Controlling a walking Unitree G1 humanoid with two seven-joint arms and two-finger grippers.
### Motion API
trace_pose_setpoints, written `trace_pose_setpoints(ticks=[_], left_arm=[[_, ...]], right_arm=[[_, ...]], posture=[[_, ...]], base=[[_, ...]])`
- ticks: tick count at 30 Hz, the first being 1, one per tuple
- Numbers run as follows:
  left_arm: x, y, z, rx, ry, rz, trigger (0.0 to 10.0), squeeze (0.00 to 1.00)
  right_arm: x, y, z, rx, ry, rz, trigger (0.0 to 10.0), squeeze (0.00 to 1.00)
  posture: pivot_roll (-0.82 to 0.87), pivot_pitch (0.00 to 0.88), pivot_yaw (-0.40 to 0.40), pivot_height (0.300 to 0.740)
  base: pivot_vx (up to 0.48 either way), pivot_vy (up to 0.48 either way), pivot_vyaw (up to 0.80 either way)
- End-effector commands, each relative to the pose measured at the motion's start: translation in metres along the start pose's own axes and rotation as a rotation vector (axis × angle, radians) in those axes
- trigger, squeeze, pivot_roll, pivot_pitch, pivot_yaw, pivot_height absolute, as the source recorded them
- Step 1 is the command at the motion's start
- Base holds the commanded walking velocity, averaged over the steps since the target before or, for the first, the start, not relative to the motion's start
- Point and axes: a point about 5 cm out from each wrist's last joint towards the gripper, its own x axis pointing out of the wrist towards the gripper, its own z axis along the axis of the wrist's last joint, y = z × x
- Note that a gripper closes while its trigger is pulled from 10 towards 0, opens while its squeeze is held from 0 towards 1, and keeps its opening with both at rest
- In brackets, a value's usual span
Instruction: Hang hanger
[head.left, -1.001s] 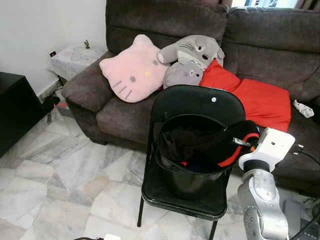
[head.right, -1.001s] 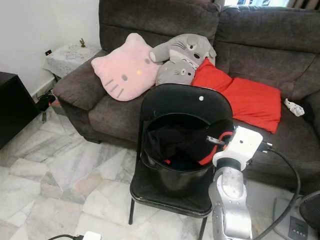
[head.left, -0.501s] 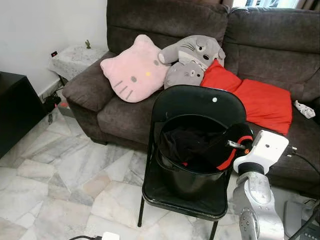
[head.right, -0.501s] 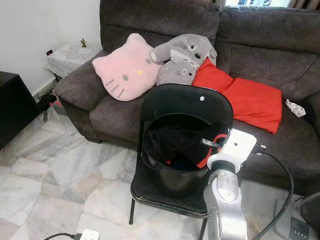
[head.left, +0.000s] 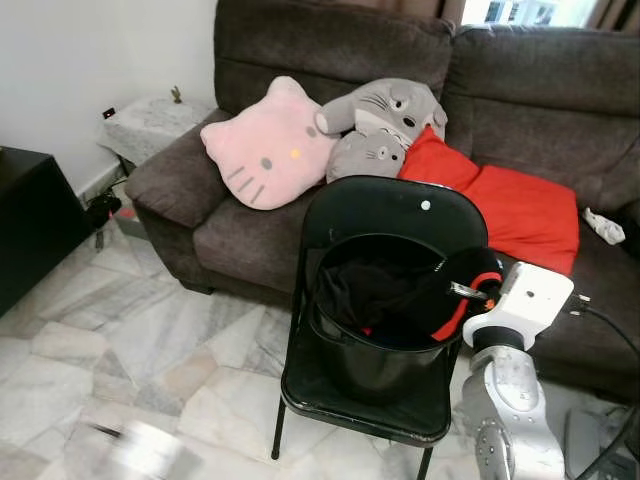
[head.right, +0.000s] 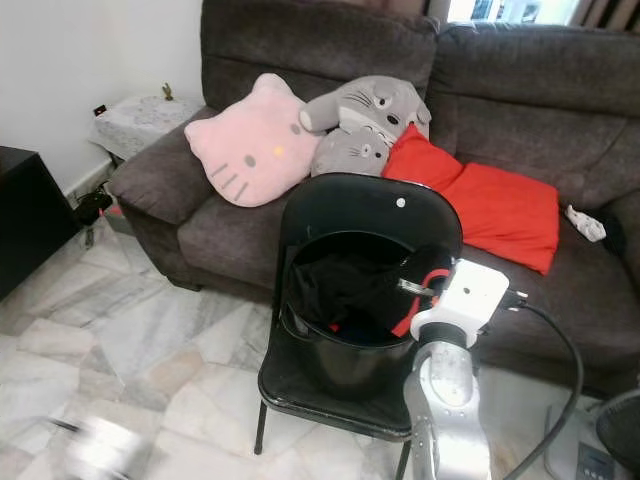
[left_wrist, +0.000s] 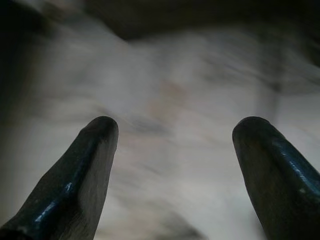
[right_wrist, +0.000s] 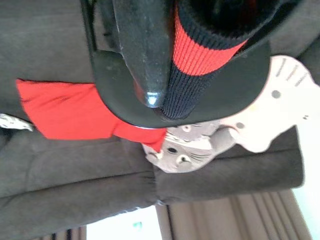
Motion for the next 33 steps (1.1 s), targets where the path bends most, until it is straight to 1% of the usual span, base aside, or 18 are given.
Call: trace_pose_setpoints(ticks=[1,3,5,8,9,11,14,15,16,18,21,24,29,33], left_arm=[[-0.004,-0.028,-0.010,-0.036,0.024,-0.088,10.0,0.00],[-0.006,-0.028,-0.013,-0.013,0.044,-0.106,10.0,0.00],[-0.010,-0.031,-0.023,-0.004,0.104,-0.132,10.0,0.00],[-0.017,-0.032,-0.037,-0.013,0.194,-0.155,10.0,0.00],[-0.024,-0.032,-0.047,-0.032,0.257,-0.177,10.0,0.00],[-0.032,-0.033,-0.059,-0.038,0.335,-0.199,10.0,0.00],[-0.037,-0.033,-0.065,-0.045,0.373,-0.203,10.0,0.00],[-0.040,-0.031,-0.068,-0.063,0.392,-0.192,10.0,0.00],[-0.042,-0.028,-0.071,-0.099,0.412,-0.169,10.0,0.00],[-0.041,-0.026,-0.071,-0.112,0.419,-0.161,10.0,0.00],[-0.039,-0.025,-0.069,-0.119,0.418,-0.161,10.0,0.00],[-0.037,-0.026,-0.068,-0.122,0.426,-0.165,10.0,0.00],[-0.030,-0.029,-0.062,-0.140,0.403,-0.167,10.0,0.00],[-0.030,-0.033,-0.062,-0.151,0.400,-0.172,10.0,0.00]], right_arm=[[-0.003,0.002,-0.004,-0.005,0.006,0.009,10.0,0.00],[-0.004,0.001,-0.006,-0.005,0.013,0.000,10.0,0.00],[-0.005,0.001,-0.009,-0.006,0.020,-0.004,10.0,0.00],[-0.006,0.000,-0.009,-0.010,0.020,-0.005,10.0,0.00],[-0.008,-0.002,-0.010,-0.015,0.019,-0.010,10.0,0.00],[-0.009,-0.005,-0.010,-0.027,0.020,-0.020,10.0,0.00],[-0.010,-0.008,-0.010,-0.035,0.021,-0.026,10.0,0.00],[-0.012,-0.010,-0.011,-0.043,0.023,-0.027,10.0,0.00],[-0.014,-0.014,-0.013,-0.056,0.030,-0.034,10.0,0.00],[-0.016,-0.016,-0.015,-0.063,0.038,-0.041,10.0,0.00],[-0.018,-0.014,-0.015,-0.064,0.041,-0.040,10.0,0.00],[-0.019,-0.011,-0.016,-0.063,0.044,-0.033,10.0,0.00],[-0.014,-0.007,-0.015,-0.053,0.039,-0.027,10.0,0.00],[-0.014,-0.011,-0.014,-0.056,0.031,-0.042,10.0,0.00]], posture=[[-0.04,0.000,0.034,0.740],[-0.04,0.000,0.037,0.740],[-0.04,0.000,0.042,0.740],[-0.06,0.000,0.051,0.740],[-0.07,0.000,0.054,0.740],[-0.08,0.000,0.057,0.740],[-0.08,0.000,0.060,0.740],[-0.09,0.000,0.059,0.740],[-0.08,0.000,0.056,0.740],[-0.09,0.000,0.055,0.740],[-0.09,0.000,0.055,0.740],[-0.09,0.000,0.049,0.740],[-0.08,0.000,0.047,0.740],[-0.09,0.000,0.056,0.740]], base=[[0.000,0.000,0.00],[0.000,0.000,0.00],[0.000,0.000,0.00],[0.000,0.000,0.00],[0.000,0.000,0.00],[0.000,0.000,0.00],[0.000,0.000,0.00],[0.000,0.000,0.00],[0.000,0.000,0.00],[0.000,0.000,0.00],[0.000,0.000,0.00],[0.000,0.000,0.00],[0.000,0.000,0.00],[0.000,0.000,0.00]])
